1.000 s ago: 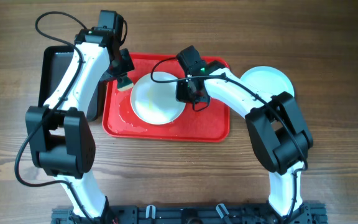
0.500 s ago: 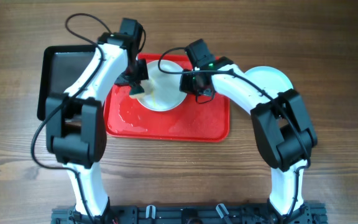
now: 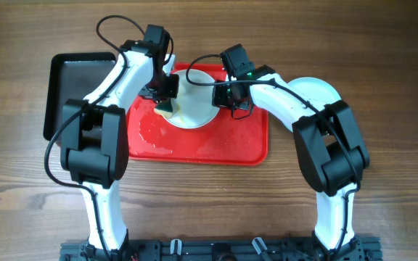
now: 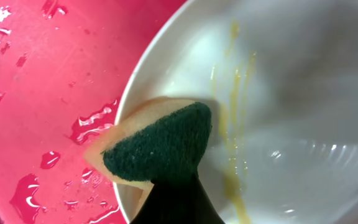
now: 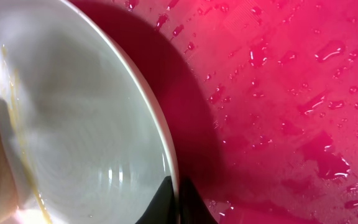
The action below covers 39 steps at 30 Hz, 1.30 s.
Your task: Clean dirty plates on tray and stack at the side
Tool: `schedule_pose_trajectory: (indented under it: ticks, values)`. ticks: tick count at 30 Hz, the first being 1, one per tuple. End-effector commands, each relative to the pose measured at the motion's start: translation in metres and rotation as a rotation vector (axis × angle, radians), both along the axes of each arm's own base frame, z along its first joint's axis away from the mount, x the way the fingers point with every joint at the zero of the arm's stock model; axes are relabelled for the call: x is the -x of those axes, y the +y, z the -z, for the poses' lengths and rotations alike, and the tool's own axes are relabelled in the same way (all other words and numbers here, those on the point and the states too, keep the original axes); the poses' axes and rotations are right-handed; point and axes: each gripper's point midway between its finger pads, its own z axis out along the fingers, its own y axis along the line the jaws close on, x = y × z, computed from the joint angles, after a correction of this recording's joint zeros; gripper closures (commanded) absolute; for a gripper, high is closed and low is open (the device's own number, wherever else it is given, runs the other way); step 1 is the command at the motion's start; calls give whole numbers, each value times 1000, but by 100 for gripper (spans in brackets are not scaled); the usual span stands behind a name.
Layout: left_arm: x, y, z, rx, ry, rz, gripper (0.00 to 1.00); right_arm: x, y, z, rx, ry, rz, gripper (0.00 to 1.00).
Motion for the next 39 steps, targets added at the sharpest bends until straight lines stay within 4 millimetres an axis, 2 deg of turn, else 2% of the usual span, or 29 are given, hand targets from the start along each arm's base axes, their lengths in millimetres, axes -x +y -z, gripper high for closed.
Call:
schedule_pose_trajectory:
  ticks: [1,5,10,13,15,18,22,28,30,37,39]
  values:
    - [2,-22,9,65,17,65,96,13,9,16,-17,45,-61,96]
    - [3,-28,-9,97,-4,71,96,16,11,17,-14,49,-67,96]
    - [-5,-31,-42,123,-85,26,96,16,10,17,-13,51,-68,96]
    - [-12,-32,-49,138,-117,-6,96,16,10,17,-13,51,-68,96]
    - [-12,-32,-45,138,-113,-15,96,16,10,17,-13,51,-68,96]
    - [-10,-26,-29,102,-88,-30,96,17,10,18,-11,53,-68,96]
    - [-1,8,3,-91,-37,-133,96,17,10,18,-10,53,-71,96]
    - [6,9,14,-109,-8,-129,96,17,10,18,-11,54,-68,96]
    - [8,2,14,-95,-4,-118,96,17,10,18,-10,53,-68,96]
    - [35,-80,6,231,109,-7,96,17,10,18,-11,53,-68,96]
    - [41,-97,2,291,127,19,96,17,10,18,-10,52,-68,96]
